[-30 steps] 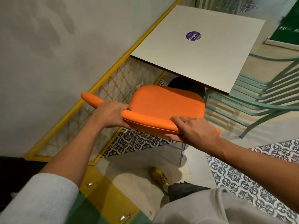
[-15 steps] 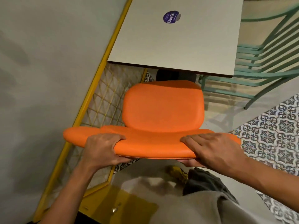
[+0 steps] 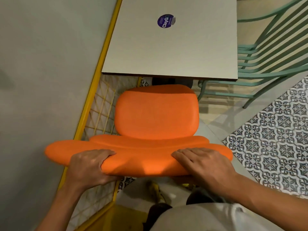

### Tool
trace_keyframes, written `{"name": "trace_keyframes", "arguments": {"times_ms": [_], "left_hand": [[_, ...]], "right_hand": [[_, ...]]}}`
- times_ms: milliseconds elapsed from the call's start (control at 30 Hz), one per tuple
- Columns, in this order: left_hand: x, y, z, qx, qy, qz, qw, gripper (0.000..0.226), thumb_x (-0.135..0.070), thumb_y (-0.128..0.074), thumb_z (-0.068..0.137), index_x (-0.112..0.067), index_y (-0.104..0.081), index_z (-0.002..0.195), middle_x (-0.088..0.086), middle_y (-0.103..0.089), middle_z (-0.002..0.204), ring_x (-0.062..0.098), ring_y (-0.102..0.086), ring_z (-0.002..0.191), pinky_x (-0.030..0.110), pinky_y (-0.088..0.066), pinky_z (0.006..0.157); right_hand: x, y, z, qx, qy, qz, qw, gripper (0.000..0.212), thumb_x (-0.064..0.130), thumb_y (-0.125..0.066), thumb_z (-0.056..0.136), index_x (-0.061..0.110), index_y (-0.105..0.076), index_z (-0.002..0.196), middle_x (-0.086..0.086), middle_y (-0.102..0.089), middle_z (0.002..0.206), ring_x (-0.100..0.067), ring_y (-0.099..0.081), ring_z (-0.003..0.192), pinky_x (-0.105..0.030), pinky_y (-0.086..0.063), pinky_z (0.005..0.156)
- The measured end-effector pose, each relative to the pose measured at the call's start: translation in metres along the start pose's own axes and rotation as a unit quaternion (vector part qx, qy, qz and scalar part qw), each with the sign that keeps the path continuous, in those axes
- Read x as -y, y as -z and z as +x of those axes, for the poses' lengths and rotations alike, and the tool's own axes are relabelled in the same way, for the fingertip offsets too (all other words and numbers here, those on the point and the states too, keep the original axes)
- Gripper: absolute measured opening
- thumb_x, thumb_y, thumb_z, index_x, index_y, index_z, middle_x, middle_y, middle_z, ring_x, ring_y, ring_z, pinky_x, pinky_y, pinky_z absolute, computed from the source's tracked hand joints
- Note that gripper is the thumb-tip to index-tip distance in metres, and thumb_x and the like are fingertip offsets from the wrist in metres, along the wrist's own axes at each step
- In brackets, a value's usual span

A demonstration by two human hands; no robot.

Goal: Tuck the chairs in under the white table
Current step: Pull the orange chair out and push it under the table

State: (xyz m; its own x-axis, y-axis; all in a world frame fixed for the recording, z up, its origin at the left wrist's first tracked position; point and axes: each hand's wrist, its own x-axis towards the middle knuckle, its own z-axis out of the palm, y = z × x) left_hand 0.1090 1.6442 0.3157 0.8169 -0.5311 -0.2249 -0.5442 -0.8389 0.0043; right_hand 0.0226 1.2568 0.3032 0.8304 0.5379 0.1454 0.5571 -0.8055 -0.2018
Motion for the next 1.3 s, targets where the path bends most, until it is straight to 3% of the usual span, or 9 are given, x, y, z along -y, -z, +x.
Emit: {"name": "trace_keyframes", "arguments": {"times_ms": [67, 167, 633, 767, 967, 1067, 1167, 1233, 1300], "left_hand": [[0.012, -0.003, 0.000, -0.012, -0.013, -0.007, 1.000, 0.085, -0.088, -0.077, 0.055, -0.021, -0.084, 0.105, -0.001, -0.083, 0.103, 0.021, -0.081, 0.086, 0.038, -0.061, 0.065], [0.029, -0.004, 0.001, -0.024, -0.028, -0.005, 0.999, 0.083, -0.089, -0.077, 0.056, -0.021, -0.085, 0.103, -0.002, -0.083, 0.101, 0.020, -0.081, 0.085, 0.037, -0.061, 0.065], [0.059, -0.004, -0.002, -0.085, -0.047, 0.026, 0.995, 0.085, -0.107, -0.050, 0.057, -0.031, -0.076, 0.085, -0.006, -0.074, 0.070, 0.022, -0.070, 0.058, 0.030, -0.046, 0.053], [0.055, 0.000, -0.007, -0.107, -0.055, 0.026, 0.992, 0.092, -0.114, -0.040, 0.054, -0.032, -0.073, 0.080, -0.008, -0.068, 0.060, 0.020, -0.067, 0.054, 0.029, -0.053, 0.054], [0.057, 0.006, -0.010, -0.109, -0.068, 0.036, 0.991, 0.095, -0.117, -0.028, 0.053, -0.033, -0.068, 0.073, -0.011, -0.058, 0.051, 0.016, -0.064, 0.051, 0.027, -0.049, 0.056], [0.057, 0.005, -0.009, -0.110, -0.070, 0.044, 0.991, 0.097, -0.117, -0.028, 0.053, -0.032, -0.070, 0.076, -0.011, -0.060, 0.052, 0.015, -0.064, 0.051, 0.028, -0.054, 0.058], [0.057, 0.005, -0.008, -0.112, -0.077, 0.048, 0.990, 0.098, -0.116, -0.029, 0.055, -0.032, -0.073, 0.080, -0.011, -0.062, 0.054, 0.015, -0.065, 0.052, 0.029, -0.054, 0.058], [0.057, 0.007, -0.009, -0.111, -0.081, 0.047, 0.989, 0.099, -0.115, -0.029, 0.056, -0.033, -0.074, 0.086, -0.009, -0.066, 0.060, 0.017, -0.068, 0.057, 0.029, -0.054, 0.060], [0.058, 0.007, -0.010, -0.117, -0.087, 0.048, 0.988, 0.099, -0.115, -0.029, 0.057, -0.032, -0.074, 0.087, -0.008, -0.067, 0.061, 0.019, -0.068, 0.057, 0.029, -0.053, 0.059]], "right_hand": [[0.006, -0.006, 0.004, 0.010, -0.002, -0.027, 1.000, 0.049, 0.051, -0.052, 0.101, 0.013, -0.073, 0.124, -0.006, -0.077, 0.112, -0.026, -0.076, 0.093, -0.038, -0.063, 0.070], [0.019, -0.012, 0.015, -0.009, -0.031, -0.026, 0.999, 0.067, 0.072, -0.048, 0.101, 0.014, -0.074, 0.122, -0.004, -0.078, 0.111, -0.024, -0.077, 0.093, -0.038, -0.063, 0.069], [0.054, -0.020, 0.037, -0.026, -0.085, -0.081, 0.993, 0.071, 0.085, -0.053, 0.090, 0.023, -0.072, 0.121, 0.005, -0.079, 0.101, -0.021, -0.076, 0.078, -0.035, -0.060, 0.058], [0.069, -0.016, 0.035, -0.028, -0.148, -0.089, 0.985, 0.075, 0.093, -0.047, 0.086, 0.028, -0.072, 0.114, 0.008, -0.078, 0.093, -0.018, -0.074, 0.074, -0.032, -0.056, 0.059], [0.085, -0.018, 0.037, -0.014, -0.193, -0.074, 0.978, 0.081, 0.097, -0.042, 0.083, 0.026, -0.069, 0.111, 0.007, -0.073, 0.091, -0.019, -0.069, 0.071, -0.035, -0.056, 0.062], [0.097, -0.020, 0.044, -0.019, -0.220, -0.088, 0.971, 0.086, 0.101, -0.034, 0.080, 0.023, -0.066, 0.095, 0.005, -0.067, 0.078, -0.020, -0.062, 0.063, -0.037, -0.055, 0.063], [0.118, -0.029, 0.074, -0.026, -0.214, -0.113, 0.970, 0.086, 0.103, -0.031, 0.079, 0.021, -0.058, 0.079, 0.002, -0.062, 0.068, -0.022, -0.055, 0.054, -0.034, -0.047, 0.056], [0.133, -0.035, 0.095, -0.034, -0.208, -0.123, 0.970, 0.083, 0.102, -0.036, 0.077, 0.021, -0.051, 0.071, 0.001, -0.060, 0.062, -0.023, -0.045, 0.047, -0.031, -0.032, 0.051], [0.141, -0.039, 0.102, -0.039, -0.218, -0.129, 0.967, 0.085, 0.103, -0.037, 0.075, 0.021, -0.054, 0.070, 0.002, -0.059, 0.059, -0.024, -0.047, 0.045, -0.031, -0.026, 0.051]]}}
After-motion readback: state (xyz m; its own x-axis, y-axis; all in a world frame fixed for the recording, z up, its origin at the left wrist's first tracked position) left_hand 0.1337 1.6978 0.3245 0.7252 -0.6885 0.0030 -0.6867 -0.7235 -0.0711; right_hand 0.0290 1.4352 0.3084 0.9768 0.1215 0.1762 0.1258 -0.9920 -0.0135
